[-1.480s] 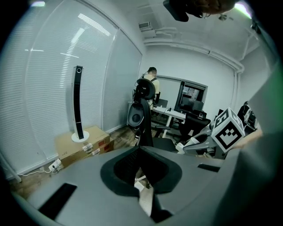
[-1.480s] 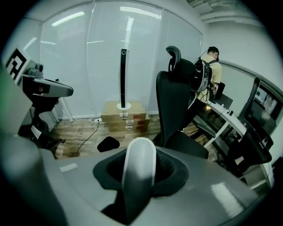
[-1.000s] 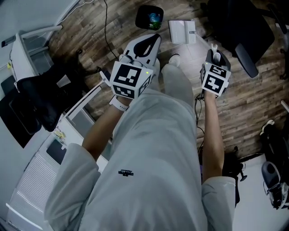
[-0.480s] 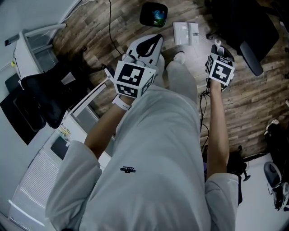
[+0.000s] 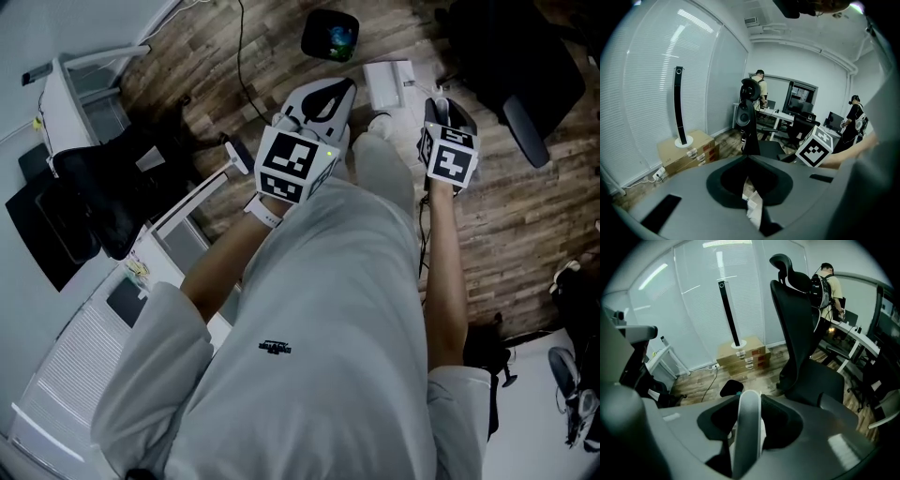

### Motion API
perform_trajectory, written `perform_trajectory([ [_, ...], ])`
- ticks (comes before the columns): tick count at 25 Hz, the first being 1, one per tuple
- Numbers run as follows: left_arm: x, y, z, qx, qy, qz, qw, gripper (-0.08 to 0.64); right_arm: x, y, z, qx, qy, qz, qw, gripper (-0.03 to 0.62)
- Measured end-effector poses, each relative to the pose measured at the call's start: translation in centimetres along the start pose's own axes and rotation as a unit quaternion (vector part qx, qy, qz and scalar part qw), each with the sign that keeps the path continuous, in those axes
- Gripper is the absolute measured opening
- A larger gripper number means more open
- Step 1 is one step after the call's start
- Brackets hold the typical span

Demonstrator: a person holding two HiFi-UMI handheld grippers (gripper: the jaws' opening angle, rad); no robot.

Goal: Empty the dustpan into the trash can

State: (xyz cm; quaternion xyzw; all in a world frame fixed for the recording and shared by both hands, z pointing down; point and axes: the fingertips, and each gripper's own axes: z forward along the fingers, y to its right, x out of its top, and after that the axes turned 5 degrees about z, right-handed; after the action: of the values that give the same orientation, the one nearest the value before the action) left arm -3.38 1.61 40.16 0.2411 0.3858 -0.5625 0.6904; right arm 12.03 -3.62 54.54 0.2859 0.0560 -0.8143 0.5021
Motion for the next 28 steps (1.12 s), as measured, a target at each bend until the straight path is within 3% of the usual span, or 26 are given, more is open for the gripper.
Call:
perform_trajectory([
  [7,1.4,0.2,-1.0,0.009,0.019,0.000,0.9998,0.006,0.4,-1.7,-1.5,0.040,0.003,0.033,0.999,0.146],
  [13,3.6,1.0,-2.2,0.013,0.046,-0.004,0.9989,0.006,3.5,-1.5,-5.1,0.061,0.064,0.066,0.994,0.146],
  [17,5.6,1.6,-3.6,0.020,0.069,-0.004,0.9974,0.006,5.5,-0.6,-8.8,0.061,0.113,0.059,0.990,0.112],
  [21,7.2,1.6,-4.9,0.021,0.086,-0.006,0.9961,0.006,8.8,-0.8,-13.3,0.072,0.183,0.037,0.980,0.038],
  [28,9.8,2.1,-6.8,0.009,0.116,0.000,0.9933,0.006,13.0,-1.0,-21.3,0.061,0.279,-0.014,0.958,0.011],
])
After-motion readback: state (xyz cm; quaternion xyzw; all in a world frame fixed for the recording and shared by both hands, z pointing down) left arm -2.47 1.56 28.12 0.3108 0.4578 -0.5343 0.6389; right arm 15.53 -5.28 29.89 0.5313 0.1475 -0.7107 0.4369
